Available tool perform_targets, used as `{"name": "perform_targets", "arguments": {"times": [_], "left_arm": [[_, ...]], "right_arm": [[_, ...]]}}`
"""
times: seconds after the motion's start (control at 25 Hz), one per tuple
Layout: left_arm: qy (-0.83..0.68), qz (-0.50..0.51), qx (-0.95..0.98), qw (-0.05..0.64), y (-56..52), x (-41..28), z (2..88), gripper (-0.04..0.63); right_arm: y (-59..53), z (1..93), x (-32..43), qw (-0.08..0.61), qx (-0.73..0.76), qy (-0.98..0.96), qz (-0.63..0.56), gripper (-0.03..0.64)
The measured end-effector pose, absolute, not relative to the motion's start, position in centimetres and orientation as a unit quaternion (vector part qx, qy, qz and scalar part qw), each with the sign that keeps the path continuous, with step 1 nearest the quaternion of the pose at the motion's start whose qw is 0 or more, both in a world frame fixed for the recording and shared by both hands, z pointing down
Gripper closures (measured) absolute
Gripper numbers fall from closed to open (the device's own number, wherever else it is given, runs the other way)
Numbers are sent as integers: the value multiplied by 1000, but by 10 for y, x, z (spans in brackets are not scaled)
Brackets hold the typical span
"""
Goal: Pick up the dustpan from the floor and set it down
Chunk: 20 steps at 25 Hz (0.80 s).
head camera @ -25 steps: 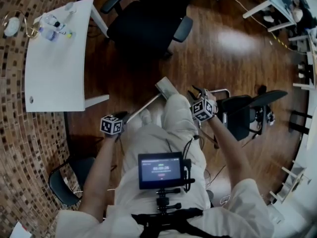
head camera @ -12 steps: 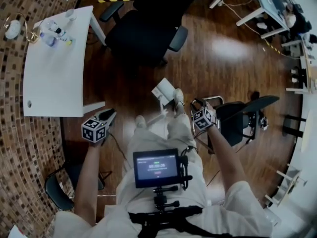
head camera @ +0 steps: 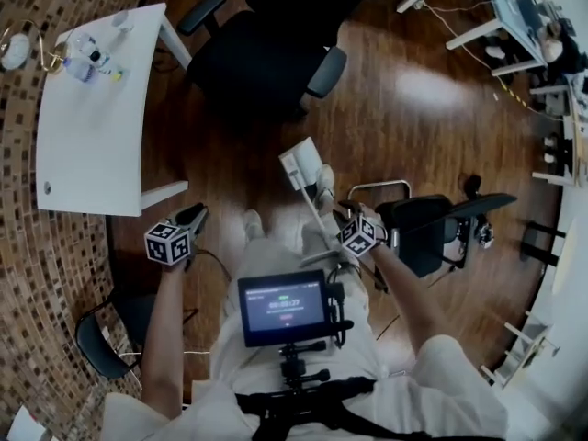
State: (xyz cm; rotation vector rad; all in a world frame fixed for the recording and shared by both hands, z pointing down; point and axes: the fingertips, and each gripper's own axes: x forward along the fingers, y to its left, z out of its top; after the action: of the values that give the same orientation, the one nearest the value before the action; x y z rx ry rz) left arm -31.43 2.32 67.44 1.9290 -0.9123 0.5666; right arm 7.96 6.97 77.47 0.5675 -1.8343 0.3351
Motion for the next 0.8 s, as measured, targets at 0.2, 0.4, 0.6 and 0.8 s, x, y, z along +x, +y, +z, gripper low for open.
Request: {"name": "perform_targets", "arguments": {"times": [0.2, 0.4, 0.6, 0.8], "left_arm": [[-318, 247, 799, 447, 30, -259, 681, 538], [-250, 267, 829, 422, 49, -223, 674, 538], [-201, 274, 854, 395, 63, -208, 665, 538], [-186, 272, 860, 390, 67, -215, 665, 538]], "right_arm": [[53, 775, 123, 542, 326, -749, 196, 492], [72, 757, 122, 494, 376, -745, 244, 489], [105, 752, 100, 480, 395, -744, 245, 489], [105, 742, 82, 475, 414, -741, 230, 489]]}}
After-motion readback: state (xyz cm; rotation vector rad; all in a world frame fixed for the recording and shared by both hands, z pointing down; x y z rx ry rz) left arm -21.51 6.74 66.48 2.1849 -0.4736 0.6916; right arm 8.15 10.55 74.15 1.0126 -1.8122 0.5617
